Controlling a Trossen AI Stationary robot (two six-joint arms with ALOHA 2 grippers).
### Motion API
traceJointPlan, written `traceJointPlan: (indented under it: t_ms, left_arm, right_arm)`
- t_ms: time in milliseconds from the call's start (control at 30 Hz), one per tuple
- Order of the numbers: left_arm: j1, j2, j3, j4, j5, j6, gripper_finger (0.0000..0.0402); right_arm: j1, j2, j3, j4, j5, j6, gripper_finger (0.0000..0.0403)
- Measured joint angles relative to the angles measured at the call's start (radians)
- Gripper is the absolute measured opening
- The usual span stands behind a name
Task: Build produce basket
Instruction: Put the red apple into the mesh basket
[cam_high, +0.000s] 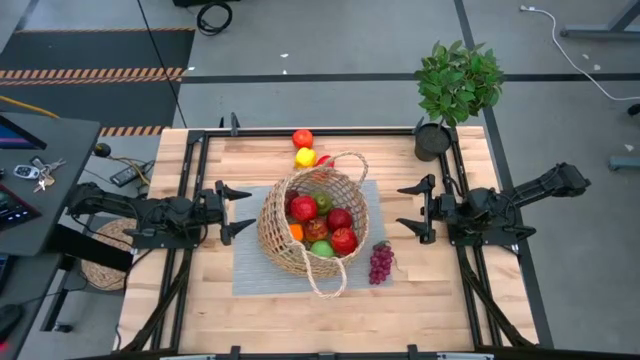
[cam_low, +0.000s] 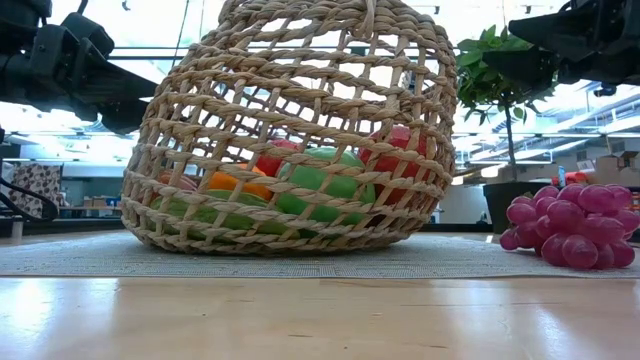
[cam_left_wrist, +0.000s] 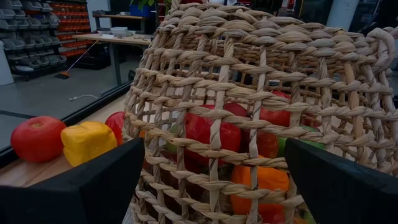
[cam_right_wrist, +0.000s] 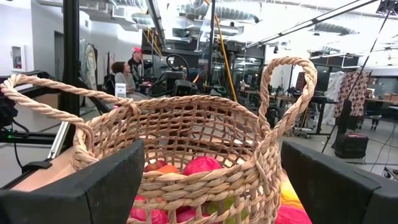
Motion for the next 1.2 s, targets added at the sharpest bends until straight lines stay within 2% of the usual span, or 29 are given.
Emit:
traceJointPlan:
  t_ms: [300, 533, 900, 1000, 1200]
  left_arm:
    - [0.0, 0.0, 0.0, 0.0, 0.0, -0.01, 0.0394]
    - [0.0, 0.0, 0.0, 0.035, 0.0, -0.182, 0.0394]
    - [0.001, 0.0, 0.0, 0.305, -0.001, 0.207, 0.0394]
    - [0.001, 0.0, 0.0, 0.293, -0.001, 0.204, 0.0394]
    - [0.0, 0.0, 0.0, 0.263, 0.0, 0.053, 0.0394]
  right_arm:
    - [0.0, 0.0, 0.0, 0.0, 0.0, 0.0, 0.038]
    - [0.0, 0.0, 0.0, 0.0, 0.0, 0.0, 0.038]
    - [0.0, 0.0, 0.0, 0.0, 0.0, 0.0, 0.038]
    - [0.0, 0.0, 0.0, 0.0, 0.0, 0.0, 0.038]
    - [0.0, 0.0, 0.0, 0.0, 0.0, 0.0, 0.038]
